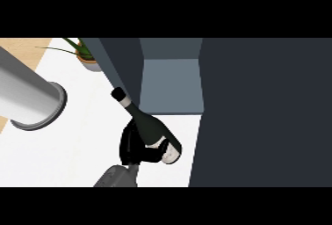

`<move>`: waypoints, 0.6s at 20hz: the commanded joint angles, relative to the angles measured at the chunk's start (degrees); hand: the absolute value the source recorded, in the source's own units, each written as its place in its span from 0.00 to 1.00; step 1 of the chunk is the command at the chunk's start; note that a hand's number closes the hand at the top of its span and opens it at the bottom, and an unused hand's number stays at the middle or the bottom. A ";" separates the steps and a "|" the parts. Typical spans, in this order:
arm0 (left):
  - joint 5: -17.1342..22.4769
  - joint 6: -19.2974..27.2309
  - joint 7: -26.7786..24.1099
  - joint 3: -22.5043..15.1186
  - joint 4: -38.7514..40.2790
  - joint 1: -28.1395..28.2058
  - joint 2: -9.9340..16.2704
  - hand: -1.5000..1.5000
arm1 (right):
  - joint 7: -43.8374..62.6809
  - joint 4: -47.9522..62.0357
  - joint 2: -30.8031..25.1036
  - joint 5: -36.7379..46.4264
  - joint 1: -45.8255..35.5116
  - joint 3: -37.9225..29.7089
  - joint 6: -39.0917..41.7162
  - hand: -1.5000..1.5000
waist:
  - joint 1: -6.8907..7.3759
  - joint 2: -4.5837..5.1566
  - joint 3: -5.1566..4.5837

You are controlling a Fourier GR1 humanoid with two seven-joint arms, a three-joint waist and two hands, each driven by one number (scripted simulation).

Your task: Pick up the wine, place it into the cabinet and close the cabinet

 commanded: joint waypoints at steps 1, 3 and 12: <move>5.94 -1.32 -5.25 -1.82 7.53 -5.90 -0.01 1.00 | -0.25 -2.74 0.33 -1.94 2.99 0.79 0.72 0.00 | -0.31 0.05 -0.01; 5.27 0.04 -3.94 -0.54 7.99 -9.94 -0.01 1.00 | -1.30 0.71 -0.42 -3.00 0.75 -1.40 1.17 0.00 | -0.28 0.09 0.00; 12.21 1.90 -5.49 -2.36 16.04 -19.85 -0.01 1.00 | 0.73 0.99 -2.25 -6.70 -1.88 -4.43 1.35 0.00 | -0.75 0.19 0.00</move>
